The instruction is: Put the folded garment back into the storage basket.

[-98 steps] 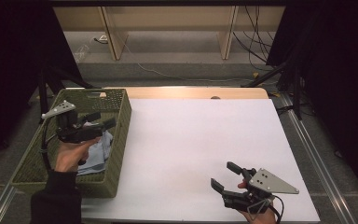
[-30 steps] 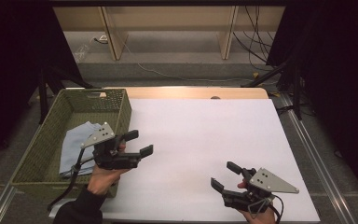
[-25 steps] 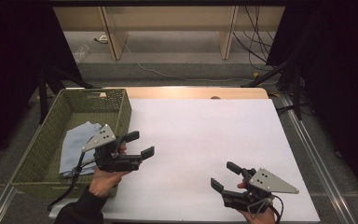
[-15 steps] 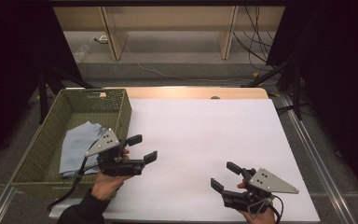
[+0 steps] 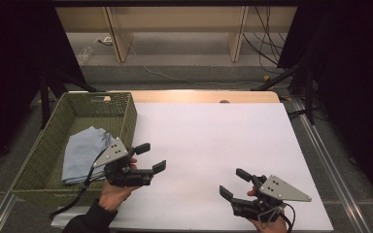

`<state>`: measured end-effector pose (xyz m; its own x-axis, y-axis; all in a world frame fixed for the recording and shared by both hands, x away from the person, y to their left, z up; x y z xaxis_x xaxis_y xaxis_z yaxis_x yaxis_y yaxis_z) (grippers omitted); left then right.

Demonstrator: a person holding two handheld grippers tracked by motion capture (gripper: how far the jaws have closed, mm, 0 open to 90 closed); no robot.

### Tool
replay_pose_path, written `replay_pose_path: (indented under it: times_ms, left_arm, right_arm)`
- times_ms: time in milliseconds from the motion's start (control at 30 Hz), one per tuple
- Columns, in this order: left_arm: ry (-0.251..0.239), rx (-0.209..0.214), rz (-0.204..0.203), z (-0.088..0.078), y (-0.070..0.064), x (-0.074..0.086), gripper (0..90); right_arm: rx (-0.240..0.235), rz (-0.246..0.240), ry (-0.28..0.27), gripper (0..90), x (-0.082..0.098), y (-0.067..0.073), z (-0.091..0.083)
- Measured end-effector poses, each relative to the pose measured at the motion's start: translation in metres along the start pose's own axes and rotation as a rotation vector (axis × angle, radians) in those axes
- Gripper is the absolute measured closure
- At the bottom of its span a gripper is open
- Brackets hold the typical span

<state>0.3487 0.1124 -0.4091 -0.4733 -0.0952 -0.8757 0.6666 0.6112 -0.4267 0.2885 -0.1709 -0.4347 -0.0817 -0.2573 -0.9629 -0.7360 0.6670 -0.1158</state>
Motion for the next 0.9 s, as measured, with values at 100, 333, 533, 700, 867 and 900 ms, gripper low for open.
replay_pose_path:
  times_ms: [100,333,533,700,867,900]
  left_arm:
    - [-0.004,0.002,-0.001,0.001,-0.001,0.002,16.9]
    - [-0.025,0.016,-0.016,0.005,-0.003,0.012,16.9]
    - [-0.034,-0.006,-0.017,0.006,0.004,0.020,17.7]
    - [-0.005,0.000,-0.008,0.008,0.001,0.027,17.1]
    - [0.008,0.020,-0.022,0.010,-0.003,0.034,16.9]
    - [0.013,0.019,-0.022,0.010,-0.003,0.035,16.9]
  right_arm:
    - [-0.001,0.001,0.003,24.1,0.000,0.000,0.000]
    - [-0.002,0.001,0.002,24.1,0.000,0.000,0.000]
    - [-0.002,0.002,0.000,24.1,0.000,0.000,0.000]
    - [-0.001,0.001,0.002,24.1,0.000,0.000,-0.001]
    - [-0.002,0.001,0.002,24.1,0.000,0.000,-0.001]
    - [-0.002,0.001,0.003,24.1,0.000,0.000,-0.001]
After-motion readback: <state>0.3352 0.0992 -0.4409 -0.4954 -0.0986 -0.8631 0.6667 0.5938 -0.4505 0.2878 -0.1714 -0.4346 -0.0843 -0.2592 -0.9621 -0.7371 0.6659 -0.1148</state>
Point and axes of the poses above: each handheld gripper's, and its own axes: z roughly forward along the jaws, x roughly out of its underside, y roughly to its left, the point moved 6 cm from there along z, roughly forward along the jaws, and after that the axes turned 14 degrees about -z, right-handed, at the moved point
